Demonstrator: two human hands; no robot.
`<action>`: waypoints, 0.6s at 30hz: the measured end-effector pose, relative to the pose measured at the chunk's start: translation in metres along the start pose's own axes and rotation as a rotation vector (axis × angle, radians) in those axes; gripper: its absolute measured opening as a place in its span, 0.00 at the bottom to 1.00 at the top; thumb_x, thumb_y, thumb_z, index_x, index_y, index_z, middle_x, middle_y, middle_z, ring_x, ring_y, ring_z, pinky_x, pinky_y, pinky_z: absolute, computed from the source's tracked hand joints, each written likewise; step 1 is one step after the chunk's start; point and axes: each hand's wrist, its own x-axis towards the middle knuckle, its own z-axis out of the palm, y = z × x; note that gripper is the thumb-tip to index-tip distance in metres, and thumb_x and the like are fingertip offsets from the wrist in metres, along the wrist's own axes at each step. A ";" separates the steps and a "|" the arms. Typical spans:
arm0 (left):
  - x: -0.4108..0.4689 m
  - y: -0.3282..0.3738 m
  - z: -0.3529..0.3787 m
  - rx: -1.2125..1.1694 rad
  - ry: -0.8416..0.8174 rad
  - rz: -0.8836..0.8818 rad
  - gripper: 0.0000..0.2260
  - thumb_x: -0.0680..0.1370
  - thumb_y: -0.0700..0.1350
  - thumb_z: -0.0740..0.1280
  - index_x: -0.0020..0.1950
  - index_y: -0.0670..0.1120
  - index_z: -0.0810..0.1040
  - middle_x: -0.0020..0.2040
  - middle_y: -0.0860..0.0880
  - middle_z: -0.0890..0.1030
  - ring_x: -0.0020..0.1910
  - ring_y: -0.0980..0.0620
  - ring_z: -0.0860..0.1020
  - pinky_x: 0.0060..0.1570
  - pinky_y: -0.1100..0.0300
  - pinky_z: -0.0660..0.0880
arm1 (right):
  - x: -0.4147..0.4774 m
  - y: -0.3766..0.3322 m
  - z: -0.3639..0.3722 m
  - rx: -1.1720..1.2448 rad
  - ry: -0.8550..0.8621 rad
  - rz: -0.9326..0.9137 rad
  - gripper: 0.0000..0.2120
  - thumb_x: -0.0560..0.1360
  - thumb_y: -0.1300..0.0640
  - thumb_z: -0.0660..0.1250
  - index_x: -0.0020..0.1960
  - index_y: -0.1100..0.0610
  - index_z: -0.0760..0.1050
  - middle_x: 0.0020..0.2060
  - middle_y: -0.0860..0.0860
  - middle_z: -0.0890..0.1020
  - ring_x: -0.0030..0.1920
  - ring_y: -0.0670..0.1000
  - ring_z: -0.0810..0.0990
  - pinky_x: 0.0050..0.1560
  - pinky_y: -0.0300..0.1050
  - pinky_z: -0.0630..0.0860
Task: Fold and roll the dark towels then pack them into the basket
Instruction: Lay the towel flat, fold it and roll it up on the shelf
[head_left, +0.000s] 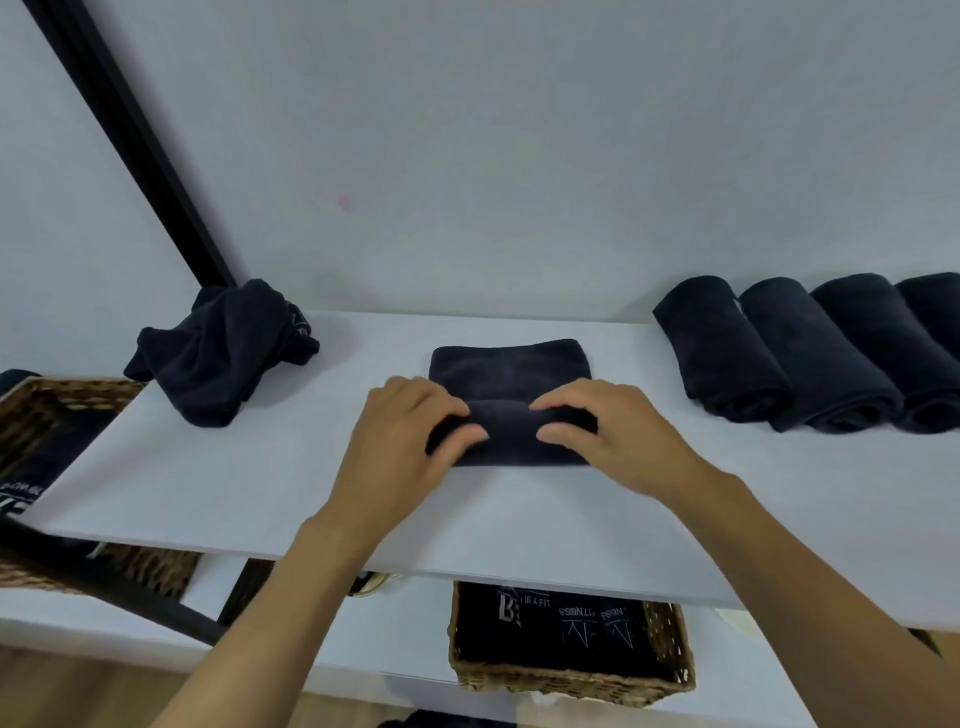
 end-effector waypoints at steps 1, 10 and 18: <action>-0.005 0.001 0.003 0.059 -0.025 0.062 0.15 0.74 0.55 0.70 0.55 0.48 0.81 0.52 0.51 0.80 0.51 0.50 0.76 0.54 0.54 0.71 | 0.005 0.001 -0.003 0.113 -0.006 0.066 0.09 0.76 0.50 0.69 0.56 0.45 0.80 0.52 0.37 0.81 0.52 0.37 0.76 0.54 0.29 0.67; 0.023 -0.005 0.002 -0.004 -0.267 -0.064 0.16 0.79 0.45 0.67 0.67 0.49 0.74 0.60 0.51 0.78 0.58 0.47 0.74 0.58 0.58 0.65 | 0.004 -0.002 0.009 -0.225 0.109 -0.082 0.18 0.74 0.45 0.70 0.62 0.46 0.76 0.60 0.41 0.76 0.60 0.45 0.72 0.60 0.42 0.62; 0.018 -0.012 -0.019 -0.506 -0.537 -0.249 0.07 0.80 0.49 0.65 0.55 0.53 0.80 0.48 0.59 0.82 0.49 0.59 0.80 0.50 0.63 0.76 | -0.003 -0.011 -0.017 0.092 -0.238 0.107 0.09 0.75 0.42 0.67 0.55 0.41 0.78 0.48 0.39 0.82 0.50 0.42 0.78 0.51 0.38 0.74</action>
